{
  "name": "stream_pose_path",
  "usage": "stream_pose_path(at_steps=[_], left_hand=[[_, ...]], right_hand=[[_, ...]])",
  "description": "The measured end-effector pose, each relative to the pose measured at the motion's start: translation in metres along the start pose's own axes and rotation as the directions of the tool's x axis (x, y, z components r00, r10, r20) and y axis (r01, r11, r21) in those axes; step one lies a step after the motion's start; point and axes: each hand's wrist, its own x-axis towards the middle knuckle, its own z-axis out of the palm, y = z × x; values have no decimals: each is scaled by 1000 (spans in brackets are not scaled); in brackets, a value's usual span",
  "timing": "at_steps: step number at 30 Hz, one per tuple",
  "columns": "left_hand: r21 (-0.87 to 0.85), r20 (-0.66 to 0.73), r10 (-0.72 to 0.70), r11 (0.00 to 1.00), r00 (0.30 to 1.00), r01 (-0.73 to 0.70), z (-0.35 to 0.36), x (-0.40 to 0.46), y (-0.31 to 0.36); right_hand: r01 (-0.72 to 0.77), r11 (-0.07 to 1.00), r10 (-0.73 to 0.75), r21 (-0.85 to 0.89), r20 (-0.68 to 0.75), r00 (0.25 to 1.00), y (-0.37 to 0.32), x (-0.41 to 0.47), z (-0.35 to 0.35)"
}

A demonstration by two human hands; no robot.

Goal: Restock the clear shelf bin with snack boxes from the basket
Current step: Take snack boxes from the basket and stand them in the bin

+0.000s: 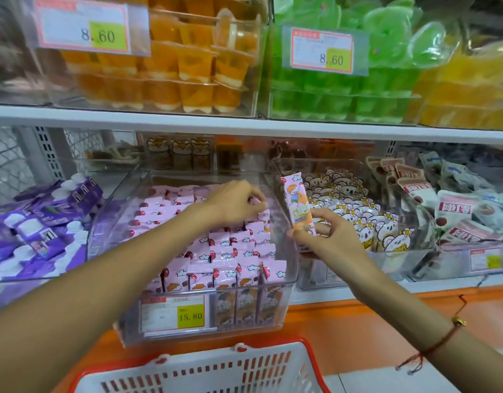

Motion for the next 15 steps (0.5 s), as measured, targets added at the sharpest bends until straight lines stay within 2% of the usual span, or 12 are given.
stream_pose_path(at_steps=[1,2,4,5,7,9,15], left_hand=[[-54,-82,33,998,996,-37,-4,-13,2],[-120,-76,96,987,992,-105,-7,-28,4],[-223,140,250,951,958,-216,-9,-61,10],[-199,232,296,947,927,-253,-6,-72,13],[-99,289,347,938,892,-332,2,-78,18],[-48,306,359,931,882,-362,7,-75,25],[-45,430,304,948,850,-316,-3,-72,3]], right_hand=[[-2,1000,2,9,-3,1000,0,-5,-1],[-5,1000,6,26,-9,1000,2,-10,-2],[-29,999,31,40,-44,999,6,-20,-2],[-49,998,51,33,-66,997,8,-25,-1],[-61,998,62,18,-96,993,11,-30,3],[-20,1000,20,2,-117,993,12,-33,7],[39,999,-43,-28,-149,988,13,-37,12]])
